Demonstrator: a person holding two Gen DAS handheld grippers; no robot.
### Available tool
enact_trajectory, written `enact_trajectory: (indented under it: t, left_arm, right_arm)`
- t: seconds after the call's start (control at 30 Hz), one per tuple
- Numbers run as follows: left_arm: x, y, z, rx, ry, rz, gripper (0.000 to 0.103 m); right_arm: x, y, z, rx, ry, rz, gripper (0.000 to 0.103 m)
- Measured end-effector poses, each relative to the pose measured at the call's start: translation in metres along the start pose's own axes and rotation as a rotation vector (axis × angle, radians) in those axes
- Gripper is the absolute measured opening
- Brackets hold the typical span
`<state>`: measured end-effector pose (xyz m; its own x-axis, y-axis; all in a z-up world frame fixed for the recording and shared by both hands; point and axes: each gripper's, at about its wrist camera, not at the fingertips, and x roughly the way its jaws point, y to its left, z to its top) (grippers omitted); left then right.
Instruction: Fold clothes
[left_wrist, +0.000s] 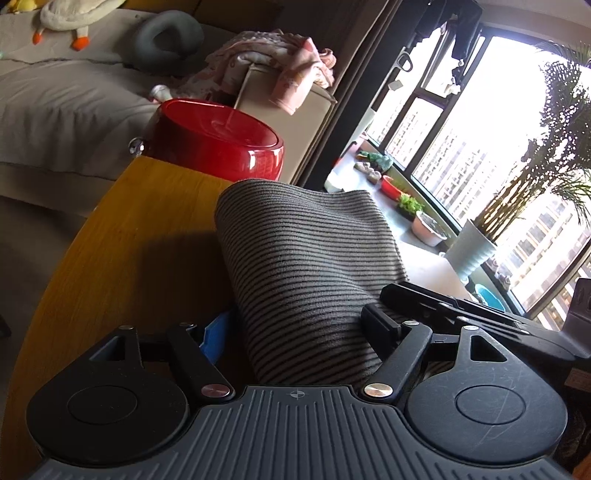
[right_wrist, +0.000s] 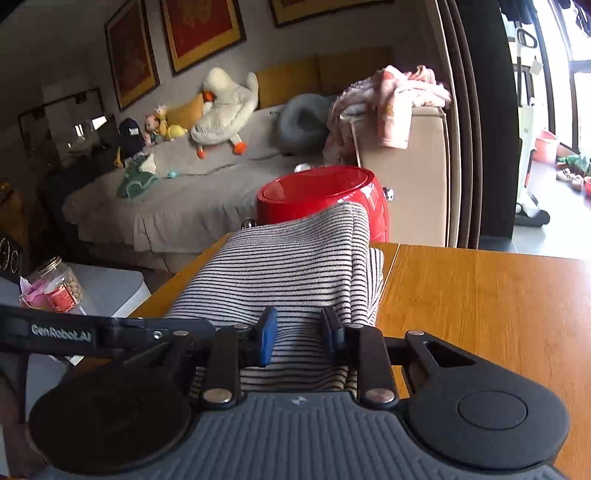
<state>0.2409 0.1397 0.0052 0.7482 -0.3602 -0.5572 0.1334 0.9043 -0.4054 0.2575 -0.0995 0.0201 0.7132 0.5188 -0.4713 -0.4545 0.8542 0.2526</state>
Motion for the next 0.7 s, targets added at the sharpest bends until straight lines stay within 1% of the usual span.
enact_trajectory:
  t: [0.07,0.1,0.17,0.2,0.27,0.33,0.43,0.5,0.53,0.57,0.6,0.67,0.7]
  left_arm:
    - [-0.008,-0.006,0.001,0.016,-0.023,-0.002,0.075]
    - [-0.013,-0.009,0.002,0.025,-0.035,-0.007,0.074]
    - [-0.016,-0.014,0.002,0.045,-0.048,-0.017,0.070]
    - [-0.016,-0.015,0.003,0.051,-0.046,-0.017,0.070]
    - [-0.010,-0.017,0.004,0.059,-0.036,-0.010,0.069]
    - [-0.005,-0.020,0.004,0.073,-0.036,-0.008,0.069]
    - [0.003,-0.027,0.004,0.100,-0.038,-0.009,0.069]
    - [0.008,-0.028,0.003,0.105,-0.043,-0.019,0.069]
    - [0.009,-0.030,0.001,0.114,-0.046,-0.012,0.070]
    - [0.011,-0.031,0.000,0.127,-0.049,0.000,0.072]
    - [0.012,-0.033,-0.001,0.141,-0.053,0.011,0.072]
    - [0.012,-0.036,-0.004,0.165,-0.061,0.033,0.073]
    - [0.011,-0.036,-0.005,0.160,-0.061,0.043,0.073]
  right_arm:
    - [-0.006,-0.003,0.002,0.030,0.002,0.000,0.024]
    - [-0.010,-0.002,0.004,0.017,-0.004,-0.011,0.024]
    - [-0.022,0.005,0.002,-0.034,-0.021,-0.034,0.024]
    - [-0.028,0.007,0.000,-0.048,-0.021,-0.032,0.027]
    - [-0.032,0.010,-0.009,-0.072,0.014,-0.042,0.027]
    - [-0.033,0.013,-0.018,-0.119,0.025,-0.068,0.028]
    - [-0.034,0.009,-0.017,-0.119,0.025,-0.084,0.028]
    - [-0.033,0.006,-0.017,-0.127,0.023,-0.115,0.029]
    - [-0.033,0.004,-0.017,-0.132,0.022,-0.133,0.037]
    - [-0.030,-0.002,-0.018,-0.109,0.032,-0.135,0.050]
    - [-0.028,-0.009,-0.019,-0.073,0.047,-0.128,0.058]
    - [-0.026,-0.026,-0.021,0.029,0.059,-0.093,0.064]
    - [-0.026,-0.032,-0.022,0.071,0.064,-0.074,0.065]
